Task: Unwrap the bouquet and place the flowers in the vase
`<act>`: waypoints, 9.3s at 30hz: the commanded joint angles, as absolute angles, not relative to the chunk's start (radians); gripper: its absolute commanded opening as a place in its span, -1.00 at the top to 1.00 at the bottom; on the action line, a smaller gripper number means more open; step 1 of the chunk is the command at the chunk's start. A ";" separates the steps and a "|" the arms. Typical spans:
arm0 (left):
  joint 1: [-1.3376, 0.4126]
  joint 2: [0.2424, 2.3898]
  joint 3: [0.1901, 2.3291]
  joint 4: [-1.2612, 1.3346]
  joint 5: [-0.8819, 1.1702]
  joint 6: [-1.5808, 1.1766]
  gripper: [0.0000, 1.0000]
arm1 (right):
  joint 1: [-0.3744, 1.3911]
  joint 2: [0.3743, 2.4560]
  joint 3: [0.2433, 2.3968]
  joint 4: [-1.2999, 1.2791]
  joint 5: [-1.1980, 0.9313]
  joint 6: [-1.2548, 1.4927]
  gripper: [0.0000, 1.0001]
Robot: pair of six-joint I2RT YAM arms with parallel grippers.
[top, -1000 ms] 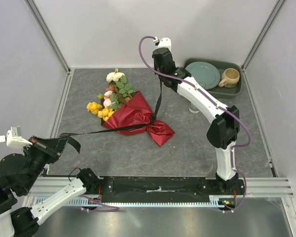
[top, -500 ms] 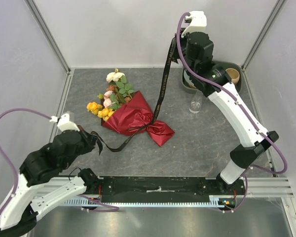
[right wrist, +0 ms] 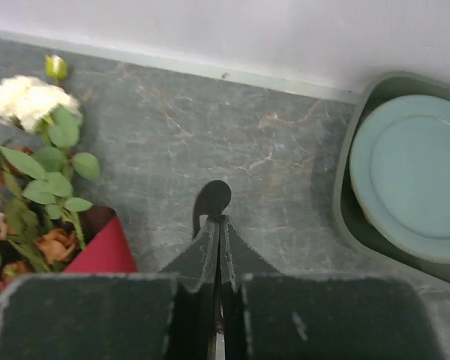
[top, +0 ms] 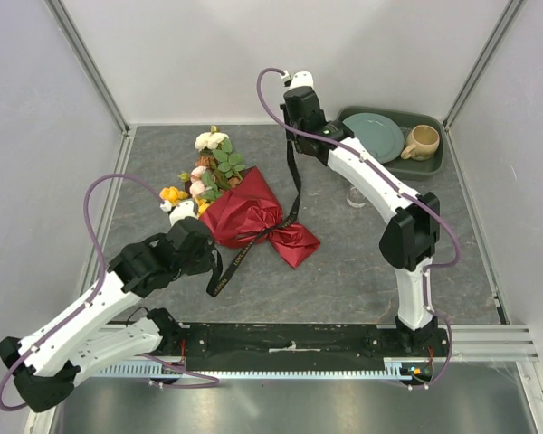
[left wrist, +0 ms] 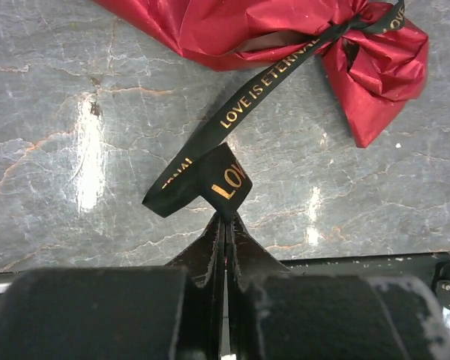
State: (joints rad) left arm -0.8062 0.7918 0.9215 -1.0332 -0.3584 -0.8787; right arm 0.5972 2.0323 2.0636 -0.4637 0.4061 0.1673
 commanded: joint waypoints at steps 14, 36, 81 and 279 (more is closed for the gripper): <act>-0.661 1.010 0.951 -0.504 0.191 -0.558 -0.15 | 0.640 1.760 1.562 -0.474 0.056 0.372 -0.43; -0.584 1.658 1.051 -0.206 0.189 -0.515 0.58 | 0.776 1.532 0.847 0.018 0.051 0.594 0.95; -0.643 1.659 1.040 -0.154 -0.022 -0.414 0.97 | 0.775 1.600 0.897 0.032 0.003 0.614 1.00; -0.440 1.525 0.736 -0.035 0.287 -0.578 0.28 | 0.873 1.900 1.253 -0.064 0.074 0.597 0.31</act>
